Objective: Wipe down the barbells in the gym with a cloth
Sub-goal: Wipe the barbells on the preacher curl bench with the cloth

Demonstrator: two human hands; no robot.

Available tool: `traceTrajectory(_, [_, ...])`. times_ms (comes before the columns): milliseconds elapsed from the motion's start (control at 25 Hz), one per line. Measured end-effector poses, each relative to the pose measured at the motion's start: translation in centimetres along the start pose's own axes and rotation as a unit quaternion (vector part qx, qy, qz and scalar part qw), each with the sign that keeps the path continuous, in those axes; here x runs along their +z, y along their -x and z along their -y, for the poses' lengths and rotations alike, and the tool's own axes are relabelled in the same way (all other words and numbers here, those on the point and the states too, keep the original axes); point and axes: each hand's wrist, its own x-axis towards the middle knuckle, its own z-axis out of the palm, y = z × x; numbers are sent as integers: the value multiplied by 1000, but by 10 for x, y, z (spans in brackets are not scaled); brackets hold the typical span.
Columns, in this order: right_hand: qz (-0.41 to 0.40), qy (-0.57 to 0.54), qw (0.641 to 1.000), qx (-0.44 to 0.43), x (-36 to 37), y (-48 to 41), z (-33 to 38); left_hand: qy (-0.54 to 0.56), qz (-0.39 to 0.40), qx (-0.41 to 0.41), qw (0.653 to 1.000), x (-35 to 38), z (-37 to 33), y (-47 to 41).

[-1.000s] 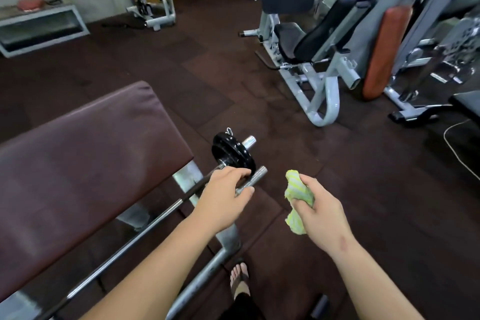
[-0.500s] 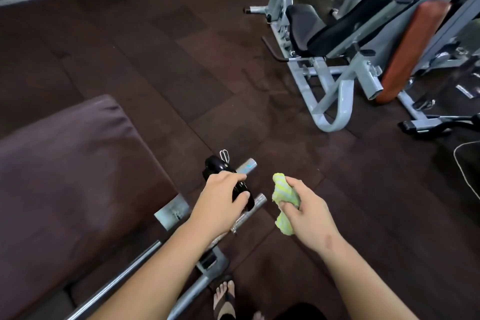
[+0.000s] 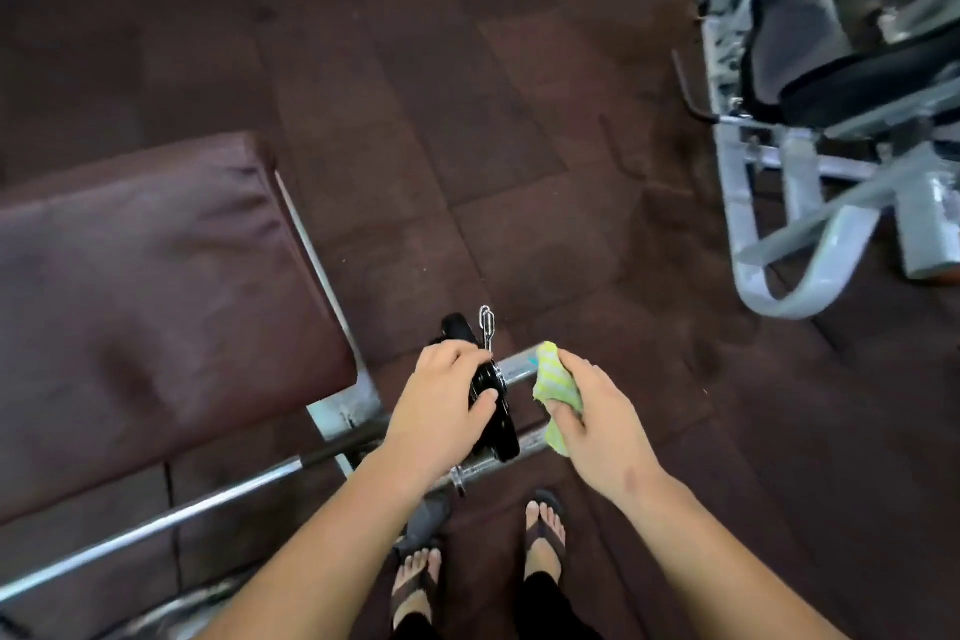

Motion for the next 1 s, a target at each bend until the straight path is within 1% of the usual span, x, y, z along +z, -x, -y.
traceTrajectory(160, [63, 62, 992, -88, 9, -56, -36, -3, -40, -61, 997, 28, -4, -16])
traceTrajectory(240, [74, 93, 985, -124, 18, -80, -54, -3, -44, -83, 996, 43, -4, -23])
traceTrajectory(360, [66, 130, 982, -121, 36, -110, -77, -11, -34, -91, 995, 65, -1, -33])
traceTrajectory(440, [91, 175, 973, -124, 55, -117, -87, -14, -41, -95, 995, 75, 1, -34])
traceTrajectory(520, [118, 233, 953, -154, 80, -117, -91, -12, -57, -95, 994, 82, 3, -34])
traceTrajectory(600, [117, 266, 937, -191, 96, -116, -95, -7, -68, -96, 993, 88, 3, -33])
traceTrajectory(680, [107, 274, 930, -223, 93, -116, -106, -11, -72, -96, 993, 91, 6, -31])
traceTrajectory(760, [82, 266, 936, -218, 80, -116, -122, -10, -69, -93, 993, 93, 8, -30])
traceTrajectory(880, [54, 259, 949, -171, 82, -116, -118, -6, -68, -90, 994, 93, 9, -29])
traceTrajectory(920, [58, 267, 946, -172, 91, -117, -109, -3, -68, -89, 994, 93, 9, -30])
traceTrajectory(1000, [80, 280, 935, -203, 107, -117, -94, 3, -68, -90, 994, 92, 10, -30])
